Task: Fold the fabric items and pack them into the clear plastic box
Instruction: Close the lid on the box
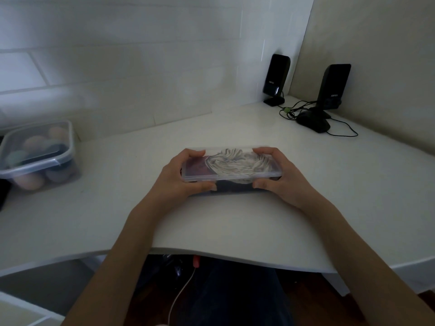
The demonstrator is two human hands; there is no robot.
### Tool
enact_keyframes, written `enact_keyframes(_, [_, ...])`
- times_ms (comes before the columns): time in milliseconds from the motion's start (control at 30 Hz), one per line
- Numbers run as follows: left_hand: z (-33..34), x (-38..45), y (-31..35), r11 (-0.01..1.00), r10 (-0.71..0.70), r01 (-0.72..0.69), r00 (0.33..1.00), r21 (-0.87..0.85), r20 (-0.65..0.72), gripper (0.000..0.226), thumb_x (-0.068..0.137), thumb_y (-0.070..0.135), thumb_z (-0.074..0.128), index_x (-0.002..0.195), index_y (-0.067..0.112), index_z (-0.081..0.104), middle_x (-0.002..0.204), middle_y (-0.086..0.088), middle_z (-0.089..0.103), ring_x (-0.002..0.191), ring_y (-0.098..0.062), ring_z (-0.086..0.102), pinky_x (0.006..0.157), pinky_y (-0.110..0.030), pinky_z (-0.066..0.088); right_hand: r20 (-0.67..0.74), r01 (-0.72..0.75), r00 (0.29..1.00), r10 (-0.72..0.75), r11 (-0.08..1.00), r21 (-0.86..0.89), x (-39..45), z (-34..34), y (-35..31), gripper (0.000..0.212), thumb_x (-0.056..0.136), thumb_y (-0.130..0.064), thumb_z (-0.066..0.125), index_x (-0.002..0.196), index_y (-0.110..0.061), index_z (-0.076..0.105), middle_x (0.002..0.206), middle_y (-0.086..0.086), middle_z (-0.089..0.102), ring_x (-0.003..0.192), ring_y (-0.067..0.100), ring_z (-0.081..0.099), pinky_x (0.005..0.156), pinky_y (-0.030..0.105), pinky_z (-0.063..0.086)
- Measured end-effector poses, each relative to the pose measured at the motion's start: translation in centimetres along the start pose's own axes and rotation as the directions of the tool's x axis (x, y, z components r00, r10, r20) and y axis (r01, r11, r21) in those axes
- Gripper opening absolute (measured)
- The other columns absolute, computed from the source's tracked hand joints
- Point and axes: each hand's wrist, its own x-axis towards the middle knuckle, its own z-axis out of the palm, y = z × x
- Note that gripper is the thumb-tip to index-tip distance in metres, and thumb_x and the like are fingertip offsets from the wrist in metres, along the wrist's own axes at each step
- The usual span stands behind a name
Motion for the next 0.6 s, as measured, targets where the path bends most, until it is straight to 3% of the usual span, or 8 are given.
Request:
enact_keyframes(167, [-0.06,0.04,0.10,0.999,0.001,-0.001,1.000,0.035,-0.006,0.070,0.050,0.042,0.084,0.113,0.032,0.056,0.117,0.014,0.060,0.106,0.003,0.057,0.084,-0.005,0.041,-0.027,-0.005,1.000,0.005,1.000,0.004,0.07,0.25,0.15,0.063,0.070,-0.017,0.080,0.124,-0.025,0.049,0.121,-0.009,0.055,0.106,0.000,0.053,0.087,0.006,0.039])
enact_keyframes(367, [0.01,-0.03,0.04,0.999,0.009,-0.009,1.000,0.039,0.009,0.074,0.055,0.027,0.088,0.119,0.031,0.050,0.113,0.021,0.058,0.103,0.012,0.054,0.081,-0.001,0.040,-0.034,-0.023,0.999,0.024,0.999,0.029,0.06,0.26,0.22,0.067,0.068,-0.028,0.082,0.125,-0.031,0.046,0.121,-0.016,0.054,0.113,0.007,0.054,0.095,0.022,0.044])
enact_keyframes(467, [-0.04,-0.02,-0.04,0.999,0.013,-0.013,1.000,0.050,-0.005,0.074,0.054,0.025,0.089,0.119,0.030,0.052,0.114,0.018,0.058,0.102,0.011,0.055,0.079,0.000,0.039,-0.025,-0.015,1.000,0.016,0.999,0.040,0.23,0.30,0.32,0.071,0.063,-0.033,0.079,0.126,-0.030,0.045,0.126,-0.016,0.051,0.118,0.007,0.051,0.097,0.021,0.042])
enact_keyframes(600, [-0.09,0.04,-0.22,0.998,0.006,-0.004,1.000,0.062,-0.029,0.071,0.054,0.029,0.089,0.117,0.033,0.055,0.119,0.016,0.058,0.106,0.008,0.055,0.083,-0.004,0.040,-0.023,-0.009,1.000,0.010,1.000,0.027,0.27,0.30,0.52,0.068,0.069,-0.018,0.081,0.126,-0.026,0.046,0.122,-0.022,0.050,0.118,0.007,0.050,0.097,0.020,0.042])
